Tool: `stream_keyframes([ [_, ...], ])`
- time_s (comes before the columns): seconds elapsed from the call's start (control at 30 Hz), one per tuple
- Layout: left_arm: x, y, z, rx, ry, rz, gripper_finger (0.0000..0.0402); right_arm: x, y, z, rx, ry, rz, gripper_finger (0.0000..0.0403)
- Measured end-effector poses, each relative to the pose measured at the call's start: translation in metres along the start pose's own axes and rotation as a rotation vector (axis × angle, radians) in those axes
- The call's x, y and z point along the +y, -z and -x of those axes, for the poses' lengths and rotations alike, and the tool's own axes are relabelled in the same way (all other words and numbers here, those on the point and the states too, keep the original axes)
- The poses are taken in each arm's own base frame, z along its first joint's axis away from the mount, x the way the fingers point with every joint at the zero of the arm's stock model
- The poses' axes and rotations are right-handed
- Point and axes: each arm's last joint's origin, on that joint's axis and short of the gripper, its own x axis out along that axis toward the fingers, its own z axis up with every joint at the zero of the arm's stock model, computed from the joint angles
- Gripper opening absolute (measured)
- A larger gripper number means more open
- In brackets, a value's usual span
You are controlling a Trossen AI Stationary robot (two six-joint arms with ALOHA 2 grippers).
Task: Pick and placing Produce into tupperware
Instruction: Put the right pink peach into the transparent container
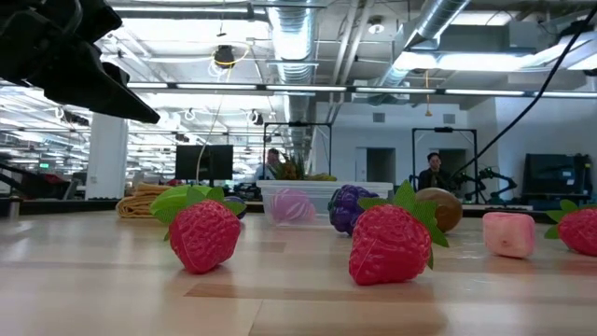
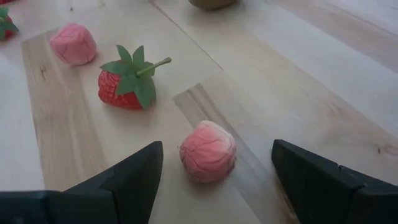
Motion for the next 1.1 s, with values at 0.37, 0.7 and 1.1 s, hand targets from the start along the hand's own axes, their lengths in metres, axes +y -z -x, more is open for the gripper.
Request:
stream_keyframes([
  [0.37, 0.0, 0.0, 0.0, 0.0, 0.0, 0.0, 0.019, -0.0014, 0.0001, -0.0006, 0.001, 0.008, 0.007, 0.0221],
  [0.7, 0.0, 0.0001, 0.0, 0.001, 0.0, -0.001, 0.019, -0.0012, 0.0002, -0.0009, 0.002, 0.007, 0.005, 0.0146],
  [1.1, 0.0001, 0.0003, 0.0, 0.003, -0.001, -0.003, 0.019, -0.0003, 0.0003, -0.0008, -0.003, 0.0, 0.006, 0.0098],
])
